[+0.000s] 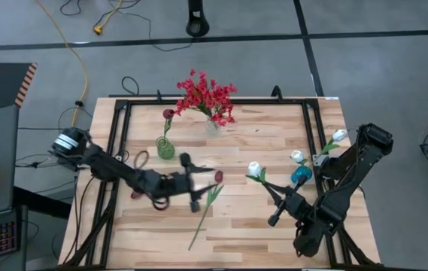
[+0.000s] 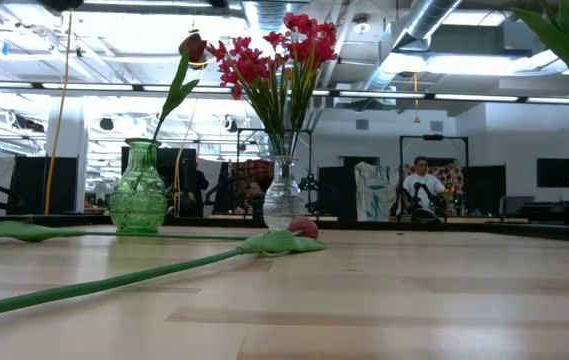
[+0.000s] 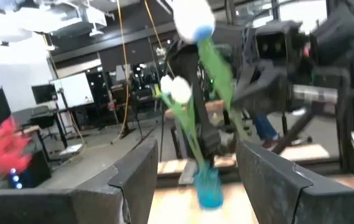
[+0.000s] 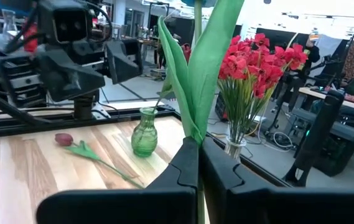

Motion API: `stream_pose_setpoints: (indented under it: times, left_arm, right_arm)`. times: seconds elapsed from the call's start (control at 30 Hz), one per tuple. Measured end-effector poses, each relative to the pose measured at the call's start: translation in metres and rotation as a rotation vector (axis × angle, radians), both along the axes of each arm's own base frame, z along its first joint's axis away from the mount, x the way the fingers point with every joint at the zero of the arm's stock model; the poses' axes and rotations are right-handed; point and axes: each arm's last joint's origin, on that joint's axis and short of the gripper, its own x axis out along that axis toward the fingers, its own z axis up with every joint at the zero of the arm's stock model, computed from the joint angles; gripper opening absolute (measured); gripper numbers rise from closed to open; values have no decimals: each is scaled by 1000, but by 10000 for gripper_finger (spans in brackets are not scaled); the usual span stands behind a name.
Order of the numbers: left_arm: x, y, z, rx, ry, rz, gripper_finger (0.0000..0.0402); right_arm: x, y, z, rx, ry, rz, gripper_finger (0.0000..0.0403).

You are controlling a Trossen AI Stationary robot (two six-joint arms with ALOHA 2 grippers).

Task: Sort flowers into vase by color
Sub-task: Put the white tulip into the blue vase

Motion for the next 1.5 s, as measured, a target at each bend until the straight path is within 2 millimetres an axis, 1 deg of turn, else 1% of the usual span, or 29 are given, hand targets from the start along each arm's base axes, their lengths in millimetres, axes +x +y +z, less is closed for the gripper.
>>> stream_pose_setpoints:
  times: [0.1, 0.23, 0.33, 0.47, 0.57, 0.7, 0.8, 1.0, 1.17, 1.27, 1.5]
  left_arm:
    - [28, -5, 9, -30, -25, 14, 206]
    - [60, -8, 16, -36, -1, 33, 206]
    - [77, -11, 19, -25, 31, 36, 206]
    - [91, -15, 22, -19, 37, 26, 206]
    - [95, -15, 28, -30, 16, 19, 206]
    - [98, -10, 36, -64, -19, -1, 206]
    - [102, -5, 40, -98, -35, -52, 206]
    - [106, 5, 39, -165, -38, -119, 206]
    - [107, 7, 38, -180, -23, -139, 203]
    - [107, 8, 37, -176, -19, -122, 182]
    - [108, 10, 37, -175, -19, -118, 100]
  right_arm:
    - [0, 0, 0, 1, 0, 0, 31]
    - [0, 0, 0, 2, -1, 0, 32]
    - [1, -1, 0, 2, -2, -4, 32]
    - [3, -3, 0, 2, -1, -14, 32]
    - [4, -4, 0, 3, -2, -20, 32]
    - [4, -4, 0, 7, -5, -20, 32]
    - [5, -3, 1, 18, -14, -20, 33]
    - [10, -5, 2, 40, -32, -39, 33]
    - [16, -12, 2, 42, -35, -69, 33]
    - [18, -13, 3, 54, -45, -79, 33]
    - [19, -12, 4, 76, -63, -78, 33]
